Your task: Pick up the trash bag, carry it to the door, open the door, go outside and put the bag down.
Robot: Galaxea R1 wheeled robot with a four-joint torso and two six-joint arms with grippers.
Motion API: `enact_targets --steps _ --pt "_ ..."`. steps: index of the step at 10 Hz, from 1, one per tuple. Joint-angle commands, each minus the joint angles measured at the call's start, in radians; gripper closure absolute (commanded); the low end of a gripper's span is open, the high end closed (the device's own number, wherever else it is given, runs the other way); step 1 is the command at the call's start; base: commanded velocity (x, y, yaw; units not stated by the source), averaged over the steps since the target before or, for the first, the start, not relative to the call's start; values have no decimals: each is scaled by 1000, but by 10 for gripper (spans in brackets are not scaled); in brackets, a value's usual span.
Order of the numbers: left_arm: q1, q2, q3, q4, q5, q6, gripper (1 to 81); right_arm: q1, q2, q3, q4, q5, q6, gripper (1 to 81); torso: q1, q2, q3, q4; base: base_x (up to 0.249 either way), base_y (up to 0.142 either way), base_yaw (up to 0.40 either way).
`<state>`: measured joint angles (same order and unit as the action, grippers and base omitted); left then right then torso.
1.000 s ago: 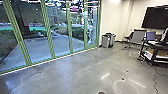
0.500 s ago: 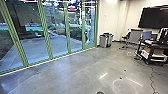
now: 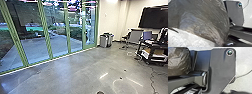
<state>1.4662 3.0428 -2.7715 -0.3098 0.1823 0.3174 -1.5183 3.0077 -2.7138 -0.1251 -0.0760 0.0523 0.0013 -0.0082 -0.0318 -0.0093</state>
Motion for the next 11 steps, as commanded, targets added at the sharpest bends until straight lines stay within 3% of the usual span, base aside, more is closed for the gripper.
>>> enact_targets --steps 1,4,11 --pt "-49 4 -5 6 71 8 811 51 4 -1 -10 -59 -3 10 0 0 0 0 0 0 0" --pt "-49 2 -5 6 71 8 811 52 7 -1 -13 -59 -3 10 0 0 0 0 0 0 0" --pt "-48 4 -4 17 71 8 811 46 7 -4 -14 -57 -3 10 -1 -1 0 0 123 0 0"
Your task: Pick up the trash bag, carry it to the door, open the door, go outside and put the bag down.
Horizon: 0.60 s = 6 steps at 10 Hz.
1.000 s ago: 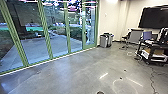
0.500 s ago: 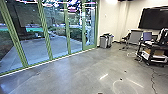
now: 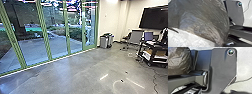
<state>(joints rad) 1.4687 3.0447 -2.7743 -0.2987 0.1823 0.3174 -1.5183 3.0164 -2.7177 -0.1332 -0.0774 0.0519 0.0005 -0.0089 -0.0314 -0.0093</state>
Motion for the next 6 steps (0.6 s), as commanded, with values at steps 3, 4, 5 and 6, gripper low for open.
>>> enact_targets --steps 3,4,5,6 --pt "-52 4 -2 6 69 8 811 46 0 0 -6 -56 -3 10 0 0 0 0 145 0 0" --pt "-52 4 -2 6 69 8 811 46 -1 0 -6 -56 -3 10 0 0 0 0 145 0 0" --pt "-52 4 -1 6 68 8 811 46 -2 0 -6 -56 -3 10 0 0 0 0 145 0 0" --pt "-50 4 -1 6 65 8 811 46 -2 0 -6 -56 -3 10 0 0 0 0 145 0 0"
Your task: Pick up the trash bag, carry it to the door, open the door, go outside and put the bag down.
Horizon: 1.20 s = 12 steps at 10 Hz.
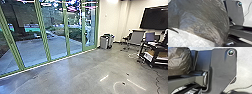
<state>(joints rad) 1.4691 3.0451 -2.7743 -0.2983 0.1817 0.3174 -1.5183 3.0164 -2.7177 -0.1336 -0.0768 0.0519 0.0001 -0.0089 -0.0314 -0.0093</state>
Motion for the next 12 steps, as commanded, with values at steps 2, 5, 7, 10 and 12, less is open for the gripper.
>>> enact_targets --steps 2,5,7,10,12 --pt "-52 3 -1 5 65 8 811 48 0 0 -6 -57 -3 10 0 0 0 0 145 0 0" --pt "-52 3 -2 7 65 8 811 46 0 0 -6 -57 -3 10 0 0 0 0 146 -63 0" --pt "-52 3 2 7 65 8 811 45 0 0 -6 -57 -3 10 1 0 0 0 148 -66 0" --pt "-51 5 2 7 65 9 811 45 0 0 -8 -57 -3 10 0 0 0 0 158 -44 0" --pt "-52 5 1 7 65 8 811 45 0 0 -8 -57 -4 10 0 0 0 0 161 0 0"
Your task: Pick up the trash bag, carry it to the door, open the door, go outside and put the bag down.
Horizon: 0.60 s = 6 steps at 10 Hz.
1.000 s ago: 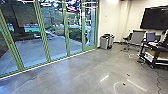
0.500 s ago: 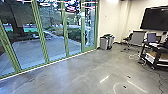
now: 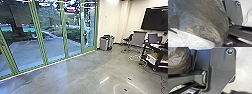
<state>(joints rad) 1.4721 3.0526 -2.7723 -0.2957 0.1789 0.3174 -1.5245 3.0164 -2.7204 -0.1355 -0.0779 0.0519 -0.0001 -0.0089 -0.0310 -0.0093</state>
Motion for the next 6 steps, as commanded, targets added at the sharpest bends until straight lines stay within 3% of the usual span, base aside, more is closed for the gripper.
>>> enact_targets --steps 1,6 --pt "-54 -3 -3 4 68 8 811 51 0 2 -18 -56 -3 10 0 0 0 0 162 0 0" --pt "-55 -4 -4 3 67 8 811 52 2 2 -21 -56 -1 10 0 0 0 0 163 0 0"
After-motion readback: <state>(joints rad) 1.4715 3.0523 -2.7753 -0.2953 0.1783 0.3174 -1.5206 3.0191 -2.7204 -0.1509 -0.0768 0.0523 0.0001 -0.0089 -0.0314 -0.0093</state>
